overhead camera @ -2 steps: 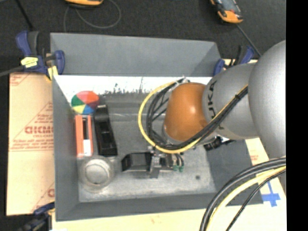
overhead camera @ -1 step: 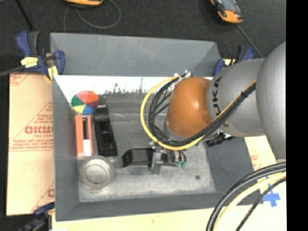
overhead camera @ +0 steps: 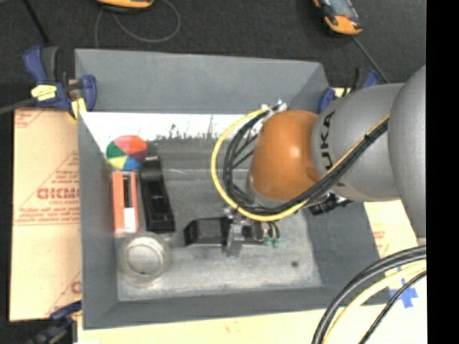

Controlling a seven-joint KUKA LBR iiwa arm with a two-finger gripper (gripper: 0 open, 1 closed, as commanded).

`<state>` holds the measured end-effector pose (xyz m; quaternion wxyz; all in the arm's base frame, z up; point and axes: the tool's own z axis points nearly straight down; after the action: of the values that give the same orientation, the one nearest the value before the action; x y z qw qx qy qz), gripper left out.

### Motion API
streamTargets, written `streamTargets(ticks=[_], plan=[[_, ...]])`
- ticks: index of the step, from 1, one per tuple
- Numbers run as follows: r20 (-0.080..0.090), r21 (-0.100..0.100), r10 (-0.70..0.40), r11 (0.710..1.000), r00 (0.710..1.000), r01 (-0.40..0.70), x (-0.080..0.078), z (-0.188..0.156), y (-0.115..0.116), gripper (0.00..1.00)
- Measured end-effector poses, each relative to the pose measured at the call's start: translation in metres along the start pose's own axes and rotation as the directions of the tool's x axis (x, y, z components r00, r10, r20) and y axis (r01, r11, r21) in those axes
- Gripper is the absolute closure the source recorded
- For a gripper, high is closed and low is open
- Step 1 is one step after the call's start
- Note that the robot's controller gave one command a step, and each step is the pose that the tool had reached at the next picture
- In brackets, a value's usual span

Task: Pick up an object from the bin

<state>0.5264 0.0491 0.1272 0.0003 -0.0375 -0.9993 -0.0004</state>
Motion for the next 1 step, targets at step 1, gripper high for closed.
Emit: streamTargets(ticks=[1], plan=[[-0.001,0.000,0.000,1.000,1.000,0.000,0.0003,-0.0091,-0.0001,1.00]])
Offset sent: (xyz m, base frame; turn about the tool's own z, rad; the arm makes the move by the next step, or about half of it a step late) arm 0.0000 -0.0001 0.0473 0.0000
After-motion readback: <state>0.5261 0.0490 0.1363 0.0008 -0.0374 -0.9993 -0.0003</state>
